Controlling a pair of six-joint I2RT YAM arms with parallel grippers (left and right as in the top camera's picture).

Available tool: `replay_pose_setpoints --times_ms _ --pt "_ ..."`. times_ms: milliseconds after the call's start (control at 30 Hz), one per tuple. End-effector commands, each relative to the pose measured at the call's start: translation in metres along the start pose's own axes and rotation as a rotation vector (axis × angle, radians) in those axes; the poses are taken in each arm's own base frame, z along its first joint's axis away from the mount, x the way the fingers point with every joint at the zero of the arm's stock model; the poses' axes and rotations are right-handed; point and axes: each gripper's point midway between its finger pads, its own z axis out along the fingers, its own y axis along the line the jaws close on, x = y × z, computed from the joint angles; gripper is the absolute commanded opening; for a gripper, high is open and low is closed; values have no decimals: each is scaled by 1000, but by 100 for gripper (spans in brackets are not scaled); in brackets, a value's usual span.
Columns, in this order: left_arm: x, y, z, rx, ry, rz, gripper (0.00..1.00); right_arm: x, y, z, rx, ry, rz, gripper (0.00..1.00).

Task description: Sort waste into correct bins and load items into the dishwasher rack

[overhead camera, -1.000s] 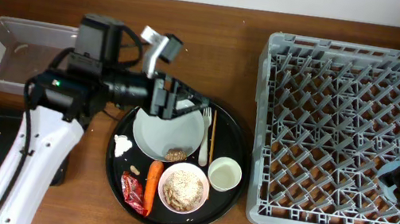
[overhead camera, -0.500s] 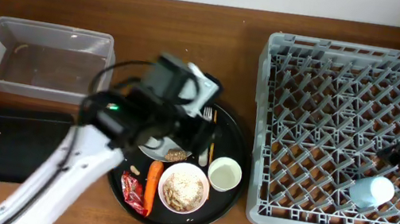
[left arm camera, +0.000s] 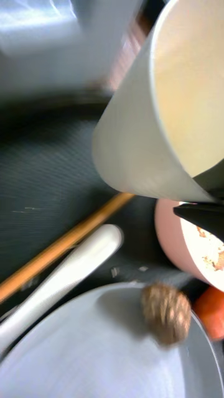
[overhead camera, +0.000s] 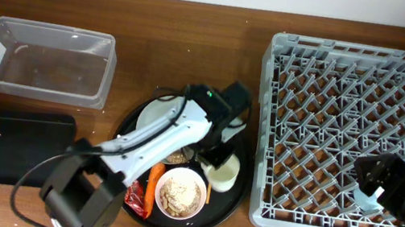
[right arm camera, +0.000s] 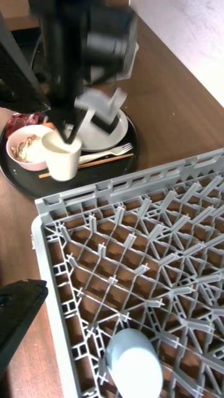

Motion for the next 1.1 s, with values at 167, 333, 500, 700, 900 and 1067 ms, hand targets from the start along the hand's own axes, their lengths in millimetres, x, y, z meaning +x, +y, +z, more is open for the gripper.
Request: replay_pose_setpoints --times_ms 167,333,500,700,900,1067 --pt "-28 -15 -201 990 -534 147 0 36 88 -5 -425 107 -442 88" --pt "-16 -51 -243 1251 -627 301 0 66 175 -1 -798 208 -779 82" --pt "-8 -56 -254 1241 -649 334 0 76 206 42 -864 331 -847 70" --pt "-3 -59 -261 1234 -664 353 1 51 193 60 -668 201 -905 82" --pt "5 -61 -267 1164 -693 396 0 58 208 48 -798 209 -911 64" --pt "-2 -31 -274 1123 -763 346 70 42 180 42 -560 116 -841 59"
